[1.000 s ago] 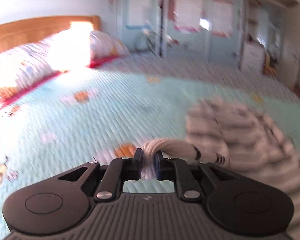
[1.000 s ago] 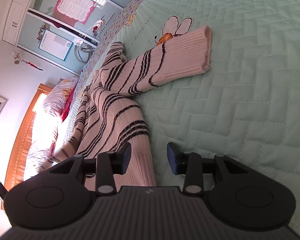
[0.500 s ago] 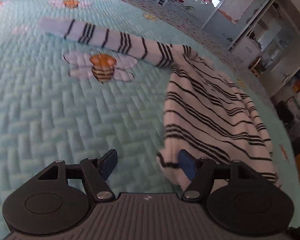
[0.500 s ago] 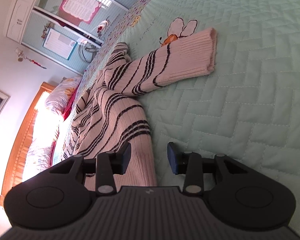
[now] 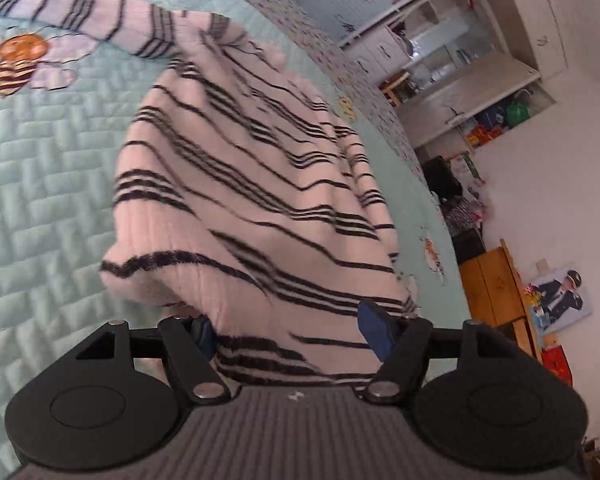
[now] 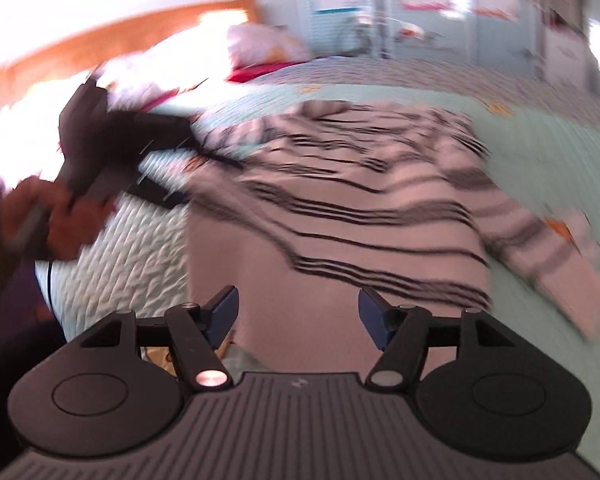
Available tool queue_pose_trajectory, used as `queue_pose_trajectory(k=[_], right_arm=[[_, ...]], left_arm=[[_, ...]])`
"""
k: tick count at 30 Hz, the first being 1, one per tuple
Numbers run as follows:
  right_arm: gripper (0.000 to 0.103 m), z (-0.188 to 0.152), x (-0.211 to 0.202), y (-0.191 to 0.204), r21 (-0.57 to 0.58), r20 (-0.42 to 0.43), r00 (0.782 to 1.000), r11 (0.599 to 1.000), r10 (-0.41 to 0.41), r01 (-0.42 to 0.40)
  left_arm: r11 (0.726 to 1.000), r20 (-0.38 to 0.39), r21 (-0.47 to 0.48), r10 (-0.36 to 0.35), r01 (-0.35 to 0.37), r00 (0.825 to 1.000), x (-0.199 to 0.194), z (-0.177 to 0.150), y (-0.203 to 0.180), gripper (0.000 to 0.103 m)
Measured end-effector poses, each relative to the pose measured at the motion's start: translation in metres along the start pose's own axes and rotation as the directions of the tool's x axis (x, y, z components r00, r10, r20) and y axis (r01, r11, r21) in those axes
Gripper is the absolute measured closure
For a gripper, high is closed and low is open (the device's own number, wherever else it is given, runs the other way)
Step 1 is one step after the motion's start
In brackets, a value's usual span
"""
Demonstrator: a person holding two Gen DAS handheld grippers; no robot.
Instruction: Fold clothes
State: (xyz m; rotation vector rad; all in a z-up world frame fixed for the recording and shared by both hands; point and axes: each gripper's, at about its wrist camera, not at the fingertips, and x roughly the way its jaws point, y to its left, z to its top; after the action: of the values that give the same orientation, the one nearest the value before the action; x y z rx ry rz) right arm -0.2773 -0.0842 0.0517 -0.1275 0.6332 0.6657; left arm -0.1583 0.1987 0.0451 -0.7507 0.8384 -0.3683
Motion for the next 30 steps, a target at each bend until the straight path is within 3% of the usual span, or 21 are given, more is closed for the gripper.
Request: queue_pose_trajectory(k=[2,5,9,11,12,14,16,18,19,21,23,24,26,28,30], right_arm=[[0.035,0.004,0.013,0.023,-0.118,-0.010,1.000,0.993,0.004,-0.005],[0.035,0.010,0.032,0.040,-0.198,-0.008,1.000,0.980,0.018,-0.020],[0.035,0.014,0.057,0.045,-0.311,0.023,0.994,0.944,-0.104,0.106],[0.035,0.021,0.070,0.037,-0.311,0.030,0.991,0.941,-0.132,0.135],[0.035,0.028,0.073,0.027,-0.250,0.041,0.991,0.959,-0.128,0.134],[0.035,0.042,0.078,-0.007,-0.021,0.054,0.990,0.991,-0.129,0.130],[0.035,0.048,0.084,-0.053,0.258,0.026,0.988,0.956,-0.150,0.138],[0.036,0.048,0.087,-0.094,0.475,0.001,0.989,0.870,-0.148,0.130],[0.036,0.046,0.082,-0.101,0.499,0.017,0.989,0.859,-0.146,0.118],[0.035,0.053,0.066,-0.082,0.367,0.086,0.990,0.928,-0.109,0.070],[0.033,0.052,0.052,-0.039,0.096,0.120,0.992,0.995,-0.034,0.022],[0.026,0.051,0.045,-0.017,-0.046,0.128,0.992,0.999,0.007,-0.002],[0.022,0.039,0.042,0.021,-0.275,0.103,0.995,0.961,-0.009,0.038],[0.022,0.023,0.053,0.046,-0.448,0.072,0.994,0.888,-0.078,0.102],[0.022,0.015,0.069,0.053,-0.535,0.066,0.983,0.826,-0.169,0.177]], left_arm=[[1.000,-0.010,0.016,-0.012,0.012,1.000,0.011,0.012,-0.012,0.032],[0.999,-0.025,0.042,-0.026,0.027,0.999,0.027,0.030,-0.030,0.032],[0.996,-0.087,0.088,0.012,-0.004,0.996,0.047,0.044,-0.044,0.029],[0.995,-0.106,0.099,0.015,-0.004,0.994,0.054,0.045,-0.045,0.029],[0.995,-0.110,0.102,0.017,-0.006,0.994,0.057,0.046,-0.044,0.029],[0.995,-0.112,0.101,0.019,-0.008,0.993,0.060,0.046,-0.042,0.029],[0.998,-0.078,0.066,0.002,0.003,0.997,0.053,0.046,-0.036,0.029],[0.998,-0.043,0.068,-0.003,0.005,0.999,0.039,0.042,-0.034,0.029],[0.995,-0.021,0.095,-0.015,0.016,1.000,0.031,0.039,-0.036,0.029],[0.987,0.004,0.155,-0.033,0.032,0.999,0.022,0.032,-0.041,0.022],[0.982,-0.015,0.186,-0.030,0.032,0.999,0.026,0.031,-0.043,0.021],[0.983,-0.033,0.183,-0.022,0.028,0.999,0.032,0.032,-0.043,0.021],[0.988,-0.036,0.152,-0.017,0.023,0.999,0.037,0.035,-0.040,0.021],[0.993,-0.030,0.116,-0.023,0.026,0.999,0.039,0.038,-0.036,0.021],[0.995,-0.016,0.094,-0.039,0.040,0.999,0.034,0.038,-0.035,0.021]])
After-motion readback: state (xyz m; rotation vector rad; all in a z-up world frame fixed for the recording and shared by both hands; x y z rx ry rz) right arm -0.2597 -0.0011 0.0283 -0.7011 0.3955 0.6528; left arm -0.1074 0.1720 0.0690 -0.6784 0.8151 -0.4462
